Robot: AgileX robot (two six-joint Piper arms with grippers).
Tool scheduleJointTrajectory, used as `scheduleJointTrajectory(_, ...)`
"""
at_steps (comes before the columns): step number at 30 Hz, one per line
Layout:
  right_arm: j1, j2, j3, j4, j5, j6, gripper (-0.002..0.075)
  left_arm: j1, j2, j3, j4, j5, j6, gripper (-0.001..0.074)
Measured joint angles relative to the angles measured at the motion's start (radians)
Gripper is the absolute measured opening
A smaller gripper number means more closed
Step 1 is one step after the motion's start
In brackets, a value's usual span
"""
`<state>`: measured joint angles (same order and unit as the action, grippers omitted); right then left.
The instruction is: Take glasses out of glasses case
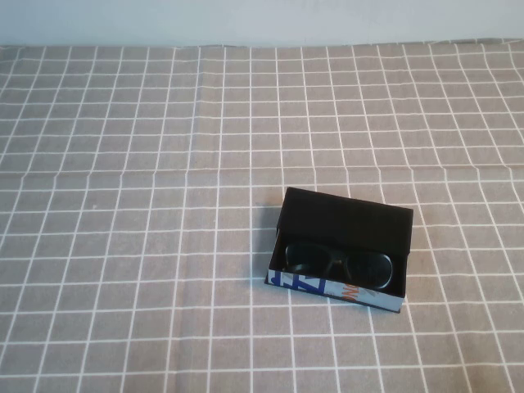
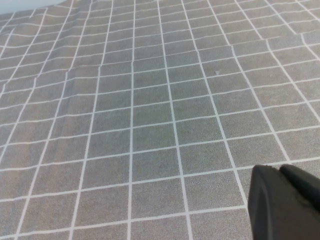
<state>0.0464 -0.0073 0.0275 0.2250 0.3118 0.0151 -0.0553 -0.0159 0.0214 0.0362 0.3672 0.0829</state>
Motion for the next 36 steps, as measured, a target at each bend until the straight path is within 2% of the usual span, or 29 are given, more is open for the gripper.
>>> scheduleJointTrajectory(12,0.0,0.0,0.0,0.034,0.0,0.0,-0.0018,0.0,0.0,0.0,0.0,0.0,0.0,-0.0005)
scheduleJointTrajectory(22,0.0,0.0,0.0,0.131,0.0,0.0,-0.0018,0.0,0.0,0.0,0.0,0.0,0.0,-0.0005)
scheduleJointTrajectory(36,0.0,0.0,0.0,0.14,-0.002,0.0,-0.0018,0.0,0.0,0.0,0.0,0.0,0.0,-0.0005)
